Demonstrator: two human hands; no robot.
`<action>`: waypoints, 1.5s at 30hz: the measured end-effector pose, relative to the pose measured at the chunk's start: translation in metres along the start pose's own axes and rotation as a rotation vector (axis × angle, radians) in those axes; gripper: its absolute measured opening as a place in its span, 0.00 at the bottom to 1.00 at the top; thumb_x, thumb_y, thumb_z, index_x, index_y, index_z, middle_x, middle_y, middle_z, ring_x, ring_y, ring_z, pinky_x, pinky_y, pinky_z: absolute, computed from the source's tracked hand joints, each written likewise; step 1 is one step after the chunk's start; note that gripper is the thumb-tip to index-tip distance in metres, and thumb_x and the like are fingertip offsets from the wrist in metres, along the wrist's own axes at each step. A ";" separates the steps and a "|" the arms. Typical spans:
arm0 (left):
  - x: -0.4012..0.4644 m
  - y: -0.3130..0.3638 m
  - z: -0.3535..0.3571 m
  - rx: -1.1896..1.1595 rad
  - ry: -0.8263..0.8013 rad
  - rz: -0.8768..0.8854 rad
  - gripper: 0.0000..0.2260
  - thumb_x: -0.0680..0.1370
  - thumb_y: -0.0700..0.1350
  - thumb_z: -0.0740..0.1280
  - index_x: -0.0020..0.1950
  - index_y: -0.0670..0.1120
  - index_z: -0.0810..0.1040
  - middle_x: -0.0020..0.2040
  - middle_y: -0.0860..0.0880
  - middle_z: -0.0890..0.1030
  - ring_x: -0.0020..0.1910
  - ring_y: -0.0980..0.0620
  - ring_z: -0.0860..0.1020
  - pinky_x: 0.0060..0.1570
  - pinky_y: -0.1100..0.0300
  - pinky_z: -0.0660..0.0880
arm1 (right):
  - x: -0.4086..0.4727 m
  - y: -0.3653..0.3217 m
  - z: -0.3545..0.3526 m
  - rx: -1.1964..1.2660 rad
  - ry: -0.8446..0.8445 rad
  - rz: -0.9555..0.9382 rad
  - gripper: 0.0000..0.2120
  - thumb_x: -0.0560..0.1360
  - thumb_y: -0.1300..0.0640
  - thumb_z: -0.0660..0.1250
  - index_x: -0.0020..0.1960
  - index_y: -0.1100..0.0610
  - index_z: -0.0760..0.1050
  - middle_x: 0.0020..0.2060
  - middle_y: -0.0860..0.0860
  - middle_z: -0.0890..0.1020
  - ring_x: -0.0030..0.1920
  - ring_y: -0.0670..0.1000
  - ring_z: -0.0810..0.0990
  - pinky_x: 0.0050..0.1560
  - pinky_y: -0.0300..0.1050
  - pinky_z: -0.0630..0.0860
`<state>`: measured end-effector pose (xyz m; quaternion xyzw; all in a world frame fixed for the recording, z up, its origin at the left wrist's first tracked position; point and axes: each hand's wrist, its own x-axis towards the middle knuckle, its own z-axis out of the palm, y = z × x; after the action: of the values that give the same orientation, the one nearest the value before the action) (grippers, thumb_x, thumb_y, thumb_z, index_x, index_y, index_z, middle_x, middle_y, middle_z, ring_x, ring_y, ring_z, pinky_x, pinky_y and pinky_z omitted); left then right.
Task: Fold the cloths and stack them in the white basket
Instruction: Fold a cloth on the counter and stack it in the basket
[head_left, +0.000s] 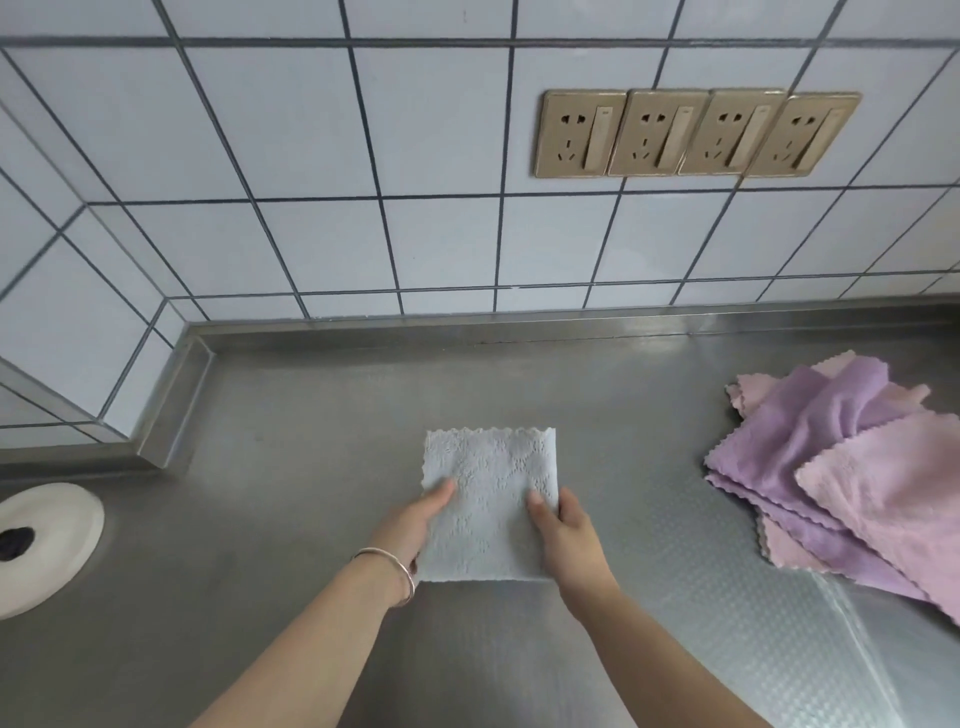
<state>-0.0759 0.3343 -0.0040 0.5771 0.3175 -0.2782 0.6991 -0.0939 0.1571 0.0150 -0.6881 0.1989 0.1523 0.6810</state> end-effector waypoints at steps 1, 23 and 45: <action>-0.006 0.000 0.005 0.031 -0.012 0.022 0.36 0.59 0.66 0.74 0.63 0.50 0.75 0.61 0.53 0.78 0.63 0.52 0.74 0.68 0.52 0.65 | -0.005 -0.001 -0.004 0.017 0.001 -0.007 0.05 0.78 0.50 0.62 0.50 0.50 0.74 0.50 0.48 0.81 0.50 0.48 0.81 0.48 0.42 0.77; -0.091 -0.074 0.129 1.006 -0.357 0.845 0.18 0.80 0.51 0.57 0.58 0.37 0.75 0.55 0.39 0.80 0.57 0.39 0.76 0.50 0.56 0.68 | -0.186 0.064 -0.053 0.144 1.022 -0.059 0.12 0.81 0.52 0.54 0.46 0.58 0.71 0.37 0.47 0.75 0.38 0.45 0.74 0.32 0.32 0.69; -0.403 -0.416 0.190 1.338 -1.447 0.848 0.14 0.79 0.54 0.57 0.36 0.49 0.71 0.27 0.51 0.71 0.26 0.54 0.68 0.28 0.58 0.63 | -0.602 0.276 -0.065 0.560 1.930 0.064 0.14 0.81 0.53 0.55 0.43 0.60 0.71 0.34 0.52 0.70 0.35 0.47 0.69 0.33 0.31 0.67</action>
<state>-0.6265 0.0823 0.0671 0.6041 -0.6155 -0.4059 0.3025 -0.7569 0.1335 0.0642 -0.3267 0.7129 -0.5046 0.3611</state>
